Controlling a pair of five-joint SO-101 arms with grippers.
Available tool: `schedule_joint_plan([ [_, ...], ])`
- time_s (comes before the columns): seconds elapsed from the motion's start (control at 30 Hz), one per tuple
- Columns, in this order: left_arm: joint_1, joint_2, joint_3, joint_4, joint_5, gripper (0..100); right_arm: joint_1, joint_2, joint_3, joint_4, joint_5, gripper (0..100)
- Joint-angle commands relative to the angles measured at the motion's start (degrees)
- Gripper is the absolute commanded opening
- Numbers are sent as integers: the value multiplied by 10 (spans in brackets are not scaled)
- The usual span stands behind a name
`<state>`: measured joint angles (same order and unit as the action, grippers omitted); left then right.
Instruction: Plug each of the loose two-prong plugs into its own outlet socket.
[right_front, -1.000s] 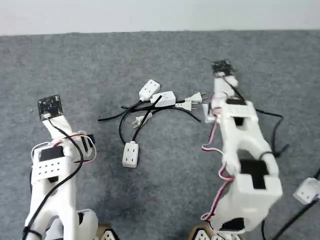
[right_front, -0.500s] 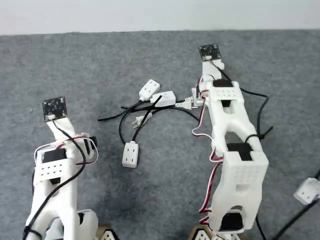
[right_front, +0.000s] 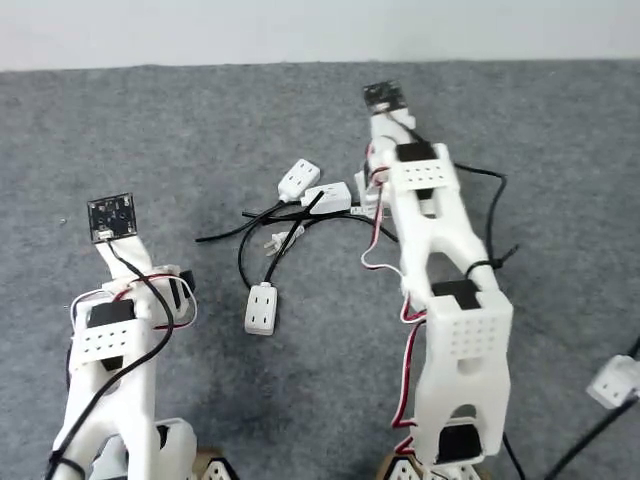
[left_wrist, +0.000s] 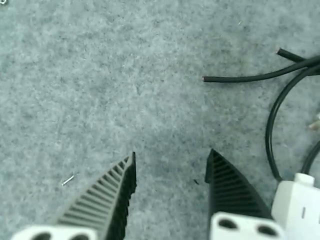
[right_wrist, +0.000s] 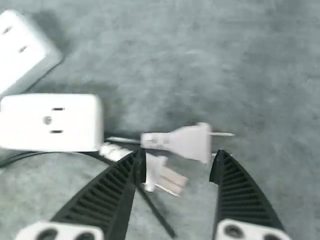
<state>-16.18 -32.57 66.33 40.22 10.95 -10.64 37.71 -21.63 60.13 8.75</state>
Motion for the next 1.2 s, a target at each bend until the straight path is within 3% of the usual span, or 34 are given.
schedule_joint_plan([
  [0.0,5,-15,-6,-14,-5,217,-22,3,-25,3,33,215],
  [0.17,5,-15,-6,-14,-5,217,-24,37,-55,17,40,203],
  [0.33,5,-15,-6,-14,-5,217,-24,46,-63,23,48,45],
  [0.57,5,-14,-5,-15,-5,217,-21,44,-63,60,70,6],
  [0.9,6,-14,-5,-16,-5,217,25,17,-63,156,70,9],
  [1.07,6,-14,-5,-16,-5,217,3,19,-63,153,115,13],
  [1.17,6,-14,-5,-16,-5,217,-9,20,-62,131,134,96],
])
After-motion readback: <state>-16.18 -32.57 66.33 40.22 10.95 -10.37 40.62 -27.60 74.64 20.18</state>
